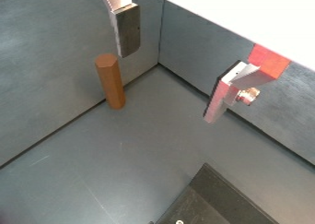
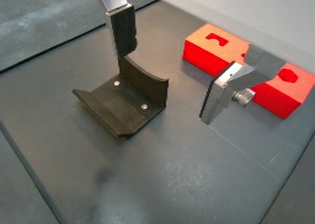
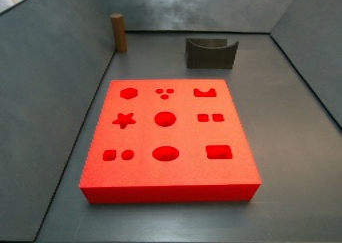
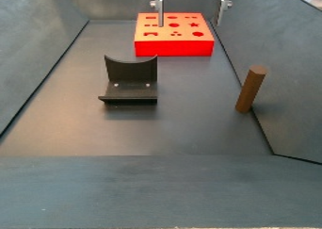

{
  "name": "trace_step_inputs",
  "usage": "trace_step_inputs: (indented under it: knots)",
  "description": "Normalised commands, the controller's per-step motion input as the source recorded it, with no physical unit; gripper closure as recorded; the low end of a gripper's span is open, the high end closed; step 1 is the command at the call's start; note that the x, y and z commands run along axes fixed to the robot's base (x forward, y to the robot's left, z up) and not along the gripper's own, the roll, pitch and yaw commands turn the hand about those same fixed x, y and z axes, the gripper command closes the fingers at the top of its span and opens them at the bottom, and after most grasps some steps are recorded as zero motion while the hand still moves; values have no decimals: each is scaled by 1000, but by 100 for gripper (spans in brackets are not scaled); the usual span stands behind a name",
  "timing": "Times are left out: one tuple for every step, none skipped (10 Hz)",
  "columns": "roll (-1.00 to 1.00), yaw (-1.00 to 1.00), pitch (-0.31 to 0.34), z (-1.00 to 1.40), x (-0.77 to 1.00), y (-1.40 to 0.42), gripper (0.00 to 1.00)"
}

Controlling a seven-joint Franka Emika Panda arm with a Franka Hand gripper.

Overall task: Pick up the hexagon object. Move up. Move to above the board. Insert the hexagon object.
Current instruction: Pick up the hexagon object.

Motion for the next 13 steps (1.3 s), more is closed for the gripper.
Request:
trace_step_inputs:
  knots:
    - [0,0,-3,-11,-309,0,0]
    - [0,-31,-37,-40,-671,0,0]
    - [19,-74,-66,-94,-946,0,0]
    - [16,-71,-67,-103,-957,0,0]
    - [0,-57,-53,-31,-940,11,0]
    - [0,0,-60,-103,-583,0,0]
    - [-24,9,-24,-14,-260,80,0]
    - [-1,29,-56,-100,-63,0,0]
    - [0,0,-21,-63,0,0,0]
    - [-4,0,-27,-146,-217,40,0]
    - [0,29,-64,-274,-594,151,0]
    - [0,94,-80,-323,-683,271,0]
    - [0,83,-111,-446,-620,294,0]
